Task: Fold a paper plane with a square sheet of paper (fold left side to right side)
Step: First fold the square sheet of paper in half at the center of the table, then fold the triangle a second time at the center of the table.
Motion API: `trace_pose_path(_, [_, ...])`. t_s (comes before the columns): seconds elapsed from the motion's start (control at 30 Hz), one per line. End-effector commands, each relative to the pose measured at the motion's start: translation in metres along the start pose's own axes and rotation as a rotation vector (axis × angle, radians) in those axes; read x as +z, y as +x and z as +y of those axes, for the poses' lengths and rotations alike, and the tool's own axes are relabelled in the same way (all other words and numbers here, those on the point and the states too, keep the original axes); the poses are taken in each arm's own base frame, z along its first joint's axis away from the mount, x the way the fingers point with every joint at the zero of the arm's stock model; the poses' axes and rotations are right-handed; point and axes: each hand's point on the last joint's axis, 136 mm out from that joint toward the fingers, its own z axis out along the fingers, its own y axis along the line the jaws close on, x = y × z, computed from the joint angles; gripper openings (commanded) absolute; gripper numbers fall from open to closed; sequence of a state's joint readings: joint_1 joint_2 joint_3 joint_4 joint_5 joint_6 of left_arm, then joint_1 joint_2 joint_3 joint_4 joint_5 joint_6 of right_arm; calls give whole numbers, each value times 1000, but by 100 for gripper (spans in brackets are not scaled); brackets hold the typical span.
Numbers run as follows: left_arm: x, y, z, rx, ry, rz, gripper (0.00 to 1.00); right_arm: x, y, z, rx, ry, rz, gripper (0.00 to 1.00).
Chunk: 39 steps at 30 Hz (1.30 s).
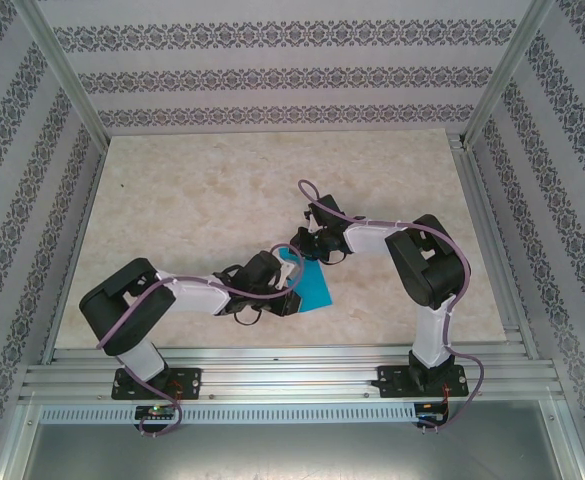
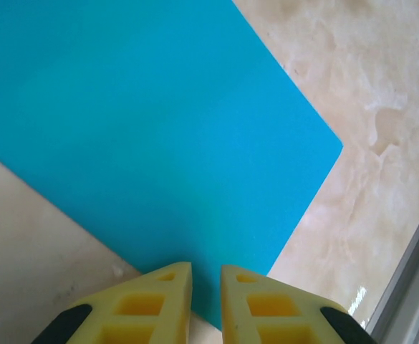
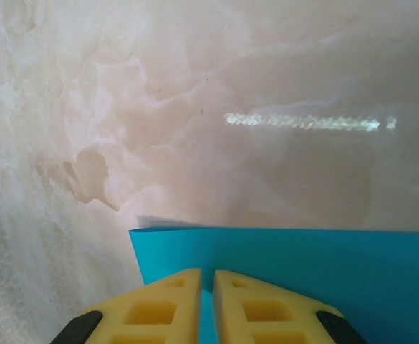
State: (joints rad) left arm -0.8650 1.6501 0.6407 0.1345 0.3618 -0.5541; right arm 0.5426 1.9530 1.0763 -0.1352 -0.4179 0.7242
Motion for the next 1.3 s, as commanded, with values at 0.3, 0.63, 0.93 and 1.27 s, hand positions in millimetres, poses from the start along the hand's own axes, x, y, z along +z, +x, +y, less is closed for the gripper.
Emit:
trace_pose_path(0.3, [-22, 19, -33, 67, 116, 61, 22, 4, 8, -19, 16, 60, 13, 16])
trace_pose_path(0.63, [-88, -54, -13, -76, 54, -197, 27, -96, -25, 29, -114, 16, -151, 37])
trace_pose_path(0.93, [-69, -93, 18, -287, 91, -212, 33, -119, 47, -31, -20, 69, -71, 39])
trace_pose_path(1.27, [-32, -99, 26, -330, 111, -169, 30, -102, 102, -55, 71, 72, 50, 37])
